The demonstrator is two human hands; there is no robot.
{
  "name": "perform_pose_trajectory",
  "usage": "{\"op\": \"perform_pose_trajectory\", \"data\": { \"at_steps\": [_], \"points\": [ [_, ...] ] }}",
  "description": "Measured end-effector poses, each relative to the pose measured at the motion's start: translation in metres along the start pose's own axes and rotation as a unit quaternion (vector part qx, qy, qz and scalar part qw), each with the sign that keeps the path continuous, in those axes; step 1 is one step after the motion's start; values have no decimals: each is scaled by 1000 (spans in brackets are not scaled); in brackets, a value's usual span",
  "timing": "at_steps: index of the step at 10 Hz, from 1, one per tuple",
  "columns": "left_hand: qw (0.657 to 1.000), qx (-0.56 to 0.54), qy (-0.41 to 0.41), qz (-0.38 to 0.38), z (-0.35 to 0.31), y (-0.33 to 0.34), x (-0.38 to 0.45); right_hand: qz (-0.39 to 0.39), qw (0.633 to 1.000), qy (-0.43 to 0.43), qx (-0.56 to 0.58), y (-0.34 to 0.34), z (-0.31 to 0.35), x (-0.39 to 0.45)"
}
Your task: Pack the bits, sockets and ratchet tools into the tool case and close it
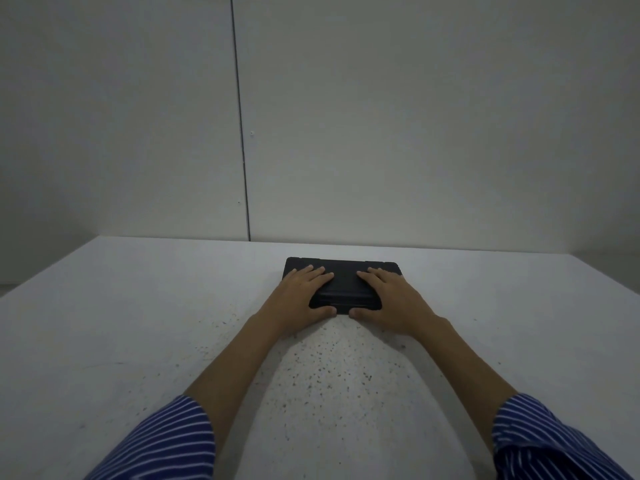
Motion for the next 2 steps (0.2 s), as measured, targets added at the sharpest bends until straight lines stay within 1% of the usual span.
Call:
{"op": "perform_pose_trajectory", "data": {
  "at_steps": [1, 2],
  "points": [
    [999, -10, -16, 33, -2, -4, 1, 34, 999, 12, 1, -5, 2, 1],
    [999, -19, -25, 35, -10, -15, 6, 74, 997, 21, 4, -15, 10, 3]
  ]
}}
Point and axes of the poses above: each hand's wrist, its own x-axis towards the middle knuckle, its own y-axis out of the palm, z = x × y, the point moved 6 cm from there along x, towards the middle knuckle, and after that the axes turned 12 degrees about y, right-handed, at the moved point
